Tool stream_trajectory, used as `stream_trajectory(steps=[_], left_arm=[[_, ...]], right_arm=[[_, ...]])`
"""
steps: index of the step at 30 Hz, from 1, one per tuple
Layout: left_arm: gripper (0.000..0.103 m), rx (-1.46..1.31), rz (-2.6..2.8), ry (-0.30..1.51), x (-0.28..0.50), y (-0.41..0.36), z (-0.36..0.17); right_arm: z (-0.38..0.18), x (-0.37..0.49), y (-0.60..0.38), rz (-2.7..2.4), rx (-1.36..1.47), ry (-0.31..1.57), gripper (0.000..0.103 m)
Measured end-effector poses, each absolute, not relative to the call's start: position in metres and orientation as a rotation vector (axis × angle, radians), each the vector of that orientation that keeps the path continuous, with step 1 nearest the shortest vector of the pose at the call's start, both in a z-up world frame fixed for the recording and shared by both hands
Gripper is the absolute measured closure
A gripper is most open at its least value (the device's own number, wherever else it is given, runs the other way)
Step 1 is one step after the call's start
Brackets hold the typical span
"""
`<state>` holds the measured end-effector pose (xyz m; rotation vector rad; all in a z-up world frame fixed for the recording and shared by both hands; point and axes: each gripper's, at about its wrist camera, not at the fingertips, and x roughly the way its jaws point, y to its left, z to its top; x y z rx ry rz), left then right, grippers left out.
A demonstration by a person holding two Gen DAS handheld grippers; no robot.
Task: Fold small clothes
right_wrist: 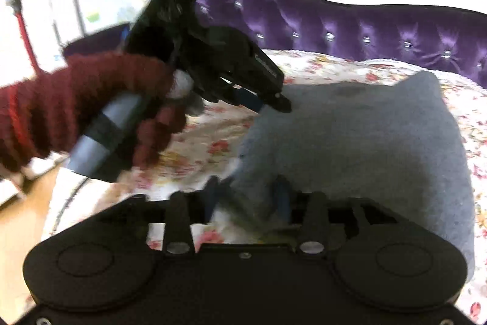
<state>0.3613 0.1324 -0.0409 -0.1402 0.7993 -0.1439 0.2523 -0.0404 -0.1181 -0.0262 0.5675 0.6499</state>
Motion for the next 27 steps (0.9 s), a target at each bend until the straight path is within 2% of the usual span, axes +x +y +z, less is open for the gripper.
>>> stream_trajectory(steps=[2, 4, 7, 9, 20, 27], left_arm=[[0.064, -0.128, -0.135, 0.749, 0.35, 0.132, -0.027], [0.053, -0.114, -0.143, 0.708, 0.338, 0.127, -0.016], [0.046, -0.087, -0.203, 0.683, 0.319, 0.114, -0.006], [0.041, -0.066, -0.247, 0.672, 0.306, 0.101, -0.005], [0.041, -0.112, -0.329, 0.713, 0.248, 0.078, -0.038], [0.041, -0.04, -0.439, 0.665, 0.239, 0.065, -0.044]], right_arm=[[-0.114, 0.247, -0.051, 0.69, 0.005, 0.564, 0.044], [-0.107, 0.239, -0.064, 0.692, 0.034, 0.542, 0.043], [-0.099, 0.237, -0.084, 0.671, 0.1, 0.513, 0.032], [-0.095, 0.236, -0.094, 0.648, 0.135, 0.504, 0.032], [-0.092, 0.236, -0.135, 0.481, 0.205, 0.506, 0.032], [-0.103, 0.226, -0.143, 0.466, 0.246, 0.531, 0.032]])
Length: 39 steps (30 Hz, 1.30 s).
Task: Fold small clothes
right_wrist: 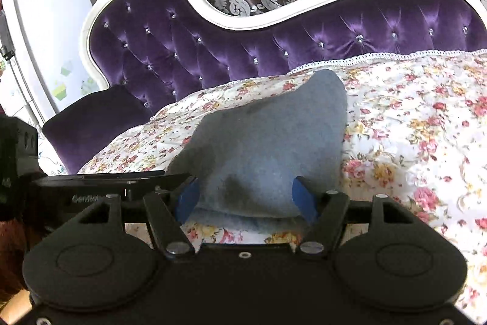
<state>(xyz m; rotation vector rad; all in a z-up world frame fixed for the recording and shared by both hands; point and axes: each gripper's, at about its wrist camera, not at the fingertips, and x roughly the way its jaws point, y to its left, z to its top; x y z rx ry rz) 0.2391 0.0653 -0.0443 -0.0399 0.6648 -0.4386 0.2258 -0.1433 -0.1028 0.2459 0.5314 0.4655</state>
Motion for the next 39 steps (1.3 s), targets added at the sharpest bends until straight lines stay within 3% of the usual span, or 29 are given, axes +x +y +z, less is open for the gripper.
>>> stream_trajectory(steps=[3, 5, 8, 9, 25, 28, 32, 39], left_arm=[[0.042, -0.039, -0.451, 0.682, 0.248, 0.061, -0.051], [0.049, -0.08, -0.468, 0.67, 0.254, 0.064, -0.054], [0.094, -0.094, -0.465, 0.689, 0.263, 0.066, -0.056], [0.099, -0.104, -0.475, 0.708, 0.267, 0.068, -0.056], [0.1, -0.19, -0.427, 0.793, 0.263, 0.11, -0.065], [0.099, -0.22, -0.418, 0.806, 0.263, 0.114, -0.067], [0.099, -0.212, -0.415, 0.803, 0.261, 0.114, -0.068], [0.099, -0.234, -0.408, 0.799, 0.262, 0.115, -0.07]], right_arm=[[-0.103, 0.225, -0.146, 0.462, 0.263, 0.528, 0.032], [-0.102, 0.225, -0.147, 0.462, 0.269, 0.526, 0.032], [-0.102, 0.225, -0.148, 0.46, 0.267, 0.53, 0.032], [-0.102, 0.225, -0.149, 0.459, 0.266, 0.531, 0.032], [-0.082, 0.251, -0.149, 0.474, 0.239, 0.474, 0.033], [-0.084, 0.267, -0.14, 0.505, 0.25, 0.497, 0.045], [-0.127, 0.297, -0.136, 0.488, 0.376, 0.678, 0.057], [-0.083, 0.294, -0.144, 0.525, 0.396, 0.575, 0.048]])
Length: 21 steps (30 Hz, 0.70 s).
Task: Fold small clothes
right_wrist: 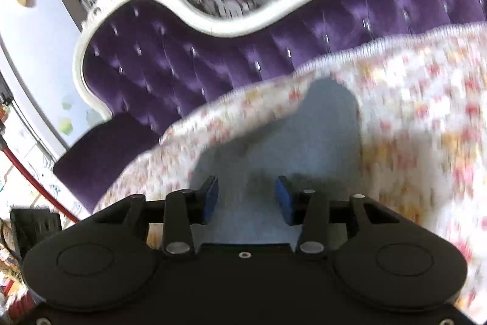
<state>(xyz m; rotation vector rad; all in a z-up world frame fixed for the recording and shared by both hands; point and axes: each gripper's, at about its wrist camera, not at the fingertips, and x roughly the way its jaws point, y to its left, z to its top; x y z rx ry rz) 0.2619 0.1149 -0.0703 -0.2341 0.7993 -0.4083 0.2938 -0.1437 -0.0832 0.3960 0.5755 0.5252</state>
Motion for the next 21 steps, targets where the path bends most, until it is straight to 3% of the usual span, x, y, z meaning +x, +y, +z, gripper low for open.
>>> stream_trajectory(steps=[5, 8, 11, 13, 18, 21], left_arm=[[0.098, -0.227, -0.398, 0.798, 0.262, 0.112, -0.072], [0.096, -0.23, -0.387, 0.796, 0.263, 0.111, -0.071], [0.091, -0.22, -0.377, 0.792, 0.263, 0.109, -0.068], [0.065, -0.215, -0.363, 0.768, 0.257, 0.111, -0.062], [0.025, -0.235, -0.353, 0.688, 0.24, 0.122, -0.043], [0.023, -0.271, -0.357, 0.731, 0.246, 0.124, -0.046]], right_arm=[[-0.094, 0.344, -0.143, 0.489, 0.432, 0.603, 0.048], [-0.127, 0.378, -0.14, 0.444, 0.45, 0.714, 0.056], [-0.127, 0.382, -0.136, 0.436, 0.446, 0.709, 0.053], [-0.12, 0.378, -0.132, 0.451, 0.405, 0.709, 0.045], [-0.094, 0.358, -0.144, 0.496, 0.37, 0.618, 0.019], [-0.088, 0.352, -0.159, 0.469, 0.364, 0.588, 0.014]])
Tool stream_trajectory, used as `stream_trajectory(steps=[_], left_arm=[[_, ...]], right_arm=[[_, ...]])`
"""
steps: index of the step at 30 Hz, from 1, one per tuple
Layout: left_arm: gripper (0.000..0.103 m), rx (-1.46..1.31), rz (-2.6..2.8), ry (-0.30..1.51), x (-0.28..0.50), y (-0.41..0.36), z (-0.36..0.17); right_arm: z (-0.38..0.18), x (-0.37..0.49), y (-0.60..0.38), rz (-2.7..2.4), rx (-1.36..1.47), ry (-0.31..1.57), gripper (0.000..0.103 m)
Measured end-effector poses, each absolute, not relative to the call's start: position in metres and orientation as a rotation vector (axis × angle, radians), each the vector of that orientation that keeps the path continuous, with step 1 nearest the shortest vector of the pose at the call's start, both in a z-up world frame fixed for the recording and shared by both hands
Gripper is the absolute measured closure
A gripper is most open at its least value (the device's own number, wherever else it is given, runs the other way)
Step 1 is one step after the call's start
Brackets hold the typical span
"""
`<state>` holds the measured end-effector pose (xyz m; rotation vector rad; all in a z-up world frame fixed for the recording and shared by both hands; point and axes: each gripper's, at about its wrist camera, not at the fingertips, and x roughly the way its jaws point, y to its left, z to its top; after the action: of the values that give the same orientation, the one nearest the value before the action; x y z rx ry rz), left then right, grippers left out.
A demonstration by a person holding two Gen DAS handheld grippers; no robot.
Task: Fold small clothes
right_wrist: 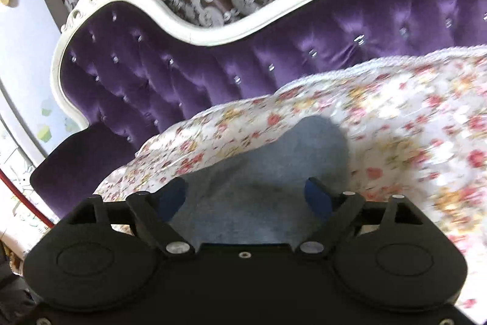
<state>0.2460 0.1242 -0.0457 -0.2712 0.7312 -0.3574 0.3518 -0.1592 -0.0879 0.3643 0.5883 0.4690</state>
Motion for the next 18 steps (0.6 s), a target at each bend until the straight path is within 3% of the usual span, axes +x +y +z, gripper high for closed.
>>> stream_trajectory(steps=[2, 12, 18], left_arm=[[0.023, -0.305, -0.359, 0.777, 0.253, 0.123, -0.053], [0.023, -0.426, -0.404, 0.87, 0.283, 0.11, -0.08], [0.021, -0.483, -0.43, 0.865, 0.306, 0.099, -0.086]], right_arm=[[-0.091, 0.355, -0.169, 0.452, 0.372, 0.61, 0.008], [-0.136, 0.377, -0.186, 0.491, 0.502, 0.756, 0.006], [-0.142, 0.388, -0.18, 0.562, 0.588, 0.736, 0.001]])
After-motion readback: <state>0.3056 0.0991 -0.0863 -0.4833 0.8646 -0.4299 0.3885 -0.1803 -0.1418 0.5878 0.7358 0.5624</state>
